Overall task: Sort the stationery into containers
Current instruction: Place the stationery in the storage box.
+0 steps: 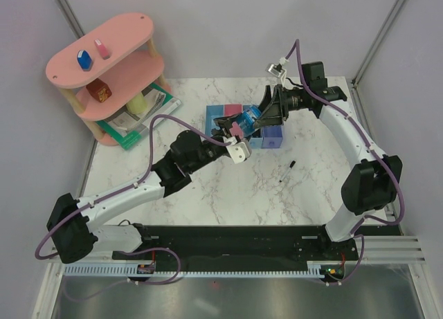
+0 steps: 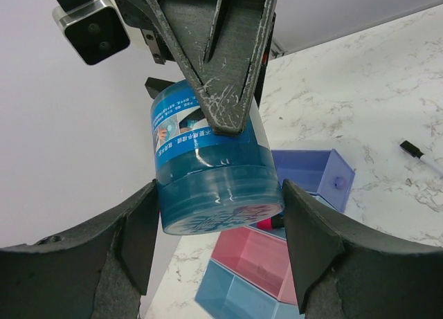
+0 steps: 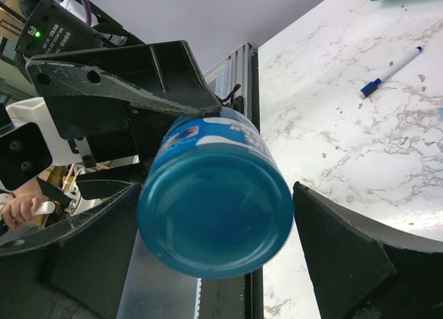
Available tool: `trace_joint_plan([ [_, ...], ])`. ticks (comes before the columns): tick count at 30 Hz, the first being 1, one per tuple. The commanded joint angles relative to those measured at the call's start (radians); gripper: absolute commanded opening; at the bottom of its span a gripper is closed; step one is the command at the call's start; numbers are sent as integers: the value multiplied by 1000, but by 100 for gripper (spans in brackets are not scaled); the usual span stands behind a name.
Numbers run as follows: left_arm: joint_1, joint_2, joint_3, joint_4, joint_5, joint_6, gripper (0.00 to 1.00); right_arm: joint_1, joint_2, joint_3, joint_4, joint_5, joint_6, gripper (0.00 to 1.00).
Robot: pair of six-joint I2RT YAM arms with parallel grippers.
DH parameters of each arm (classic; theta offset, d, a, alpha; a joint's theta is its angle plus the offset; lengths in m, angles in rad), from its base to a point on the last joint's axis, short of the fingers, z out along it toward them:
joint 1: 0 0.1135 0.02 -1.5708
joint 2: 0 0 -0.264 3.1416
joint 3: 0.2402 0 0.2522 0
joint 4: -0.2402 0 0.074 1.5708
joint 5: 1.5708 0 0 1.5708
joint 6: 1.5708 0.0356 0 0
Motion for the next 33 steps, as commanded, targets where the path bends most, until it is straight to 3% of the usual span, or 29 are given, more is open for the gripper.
trace_joint_plan([
  [1, -2, -50, 28, 80, -13, 19, 2, -20, 27, 46, 20, -68, -24, 97],
  [21, -4, -67, 8, 43, -47, 40, 2, -78, 49, 77, 12, -66, -5, 98],
  [29, 10, -52, 108, -203, -84, 67, 2, -216, -5, 60, 4, -23, 10, 98],
  [33, 48, -18, 220, -410, -84, 18, 2, -305, -39, 20, 1, 111, -13, 98],
])
